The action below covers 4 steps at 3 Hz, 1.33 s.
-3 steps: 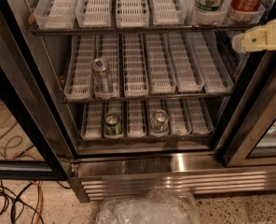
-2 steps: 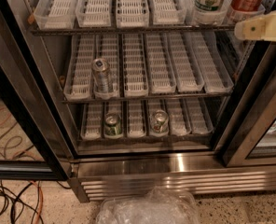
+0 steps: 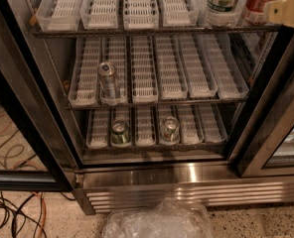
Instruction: Pick coke can from top shelf of fridge
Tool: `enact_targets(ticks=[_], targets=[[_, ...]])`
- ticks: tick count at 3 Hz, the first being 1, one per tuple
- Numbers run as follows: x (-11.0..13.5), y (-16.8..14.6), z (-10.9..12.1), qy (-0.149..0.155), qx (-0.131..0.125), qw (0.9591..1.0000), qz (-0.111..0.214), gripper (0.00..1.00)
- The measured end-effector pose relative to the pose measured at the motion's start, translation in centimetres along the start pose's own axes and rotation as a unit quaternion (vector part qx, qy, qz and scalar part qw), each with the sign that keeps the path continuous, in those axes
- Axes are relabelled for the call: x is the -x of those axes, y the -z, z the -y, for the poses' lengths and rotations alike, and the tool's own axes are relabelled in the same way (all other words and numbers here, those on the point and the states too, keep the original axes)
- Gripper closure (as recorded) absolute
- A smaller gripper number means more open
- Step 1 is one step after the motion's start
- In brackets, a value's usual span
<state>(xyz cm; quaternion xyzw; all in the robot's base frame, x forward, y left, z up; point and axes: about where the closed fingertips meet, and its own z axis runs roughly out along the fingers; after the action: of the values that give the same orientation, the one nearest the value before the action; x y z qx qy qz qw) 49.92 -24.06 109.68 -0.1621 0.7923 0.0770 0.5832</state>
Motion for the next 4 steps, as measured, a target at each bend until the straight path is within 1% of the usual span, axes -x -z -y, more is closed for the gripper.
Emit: enact_targets(ticks=[1, 2, 4], targets=[[0.5, -0.2, 0.3, -0.001, -0.010, 0.9999, 0.008, 0.39], [0.7, -1.0, 0.9, 0.002, -0.016, 0.9998, 0.009, 0.35], [0.2, -3.3, 2.6, -0.002, -0.032, 0.9995, 0.008, 0.42]])
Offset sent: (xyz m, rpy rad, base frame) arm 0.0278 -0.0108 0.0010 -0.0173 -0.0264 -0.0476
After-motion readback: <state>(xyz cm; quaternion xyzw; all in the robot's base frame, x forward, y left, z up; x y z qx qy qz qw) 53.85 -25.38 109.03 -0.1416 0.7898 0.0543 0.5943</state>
